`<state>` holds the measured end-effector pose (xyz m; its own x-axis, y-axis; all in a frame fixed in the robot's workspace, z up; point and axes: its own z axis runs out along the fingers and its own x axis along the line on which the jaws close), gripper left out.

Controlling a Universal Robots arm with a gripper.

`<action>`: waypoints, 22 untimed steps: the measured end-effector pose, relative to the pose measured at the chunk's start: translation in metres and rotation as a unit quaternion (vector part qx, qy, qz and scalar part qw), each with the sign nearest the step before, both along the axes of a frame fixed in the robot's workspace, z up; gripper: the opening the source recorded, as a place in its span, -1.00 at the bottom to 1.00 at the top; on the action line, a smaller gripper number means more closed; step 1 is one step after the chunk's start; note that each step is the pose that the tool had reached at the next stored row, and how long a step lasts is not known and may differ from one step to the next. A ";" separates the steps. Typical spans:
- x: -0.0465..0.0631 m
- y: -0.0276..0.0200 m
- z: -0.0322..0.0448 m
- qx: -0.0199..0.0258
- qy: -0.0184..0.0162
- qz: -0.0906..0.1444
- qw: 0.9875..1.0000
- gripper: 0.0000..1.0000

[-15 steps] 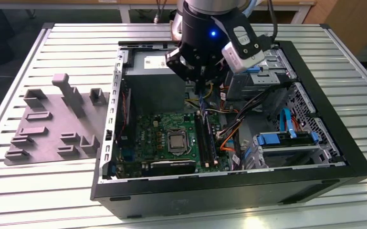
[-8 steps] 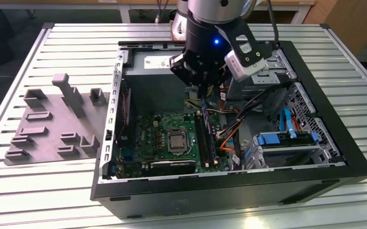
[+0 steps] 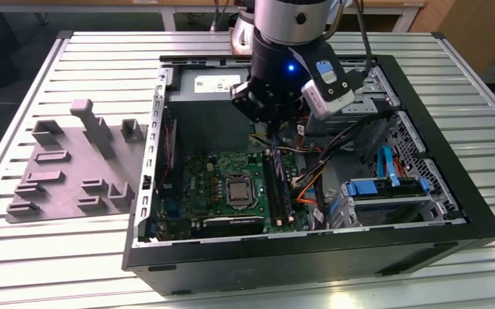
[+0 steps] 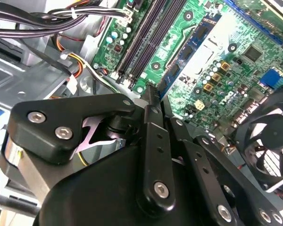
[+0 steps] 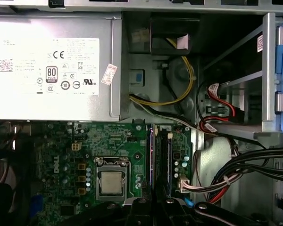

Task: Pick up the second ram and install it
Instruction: 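Insert the second ram into the second slot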

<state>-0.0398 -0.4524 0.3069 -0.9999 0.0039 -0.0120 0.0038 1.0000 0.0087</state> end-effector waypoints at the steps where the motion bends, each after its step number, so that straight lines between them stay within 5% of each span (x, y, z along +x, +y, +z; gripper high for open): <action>1: 0.000 0.0000 -0.0018 0.000 0.000 0.000 1.000 -0.72; 8: 0.001 0.0000 -0.0142 0.000 0.000 -0.002 1.000 -0.72; 22: 0.001 0.0000 -0.0143 0.000 0.000 -0.002 1.000 -0.72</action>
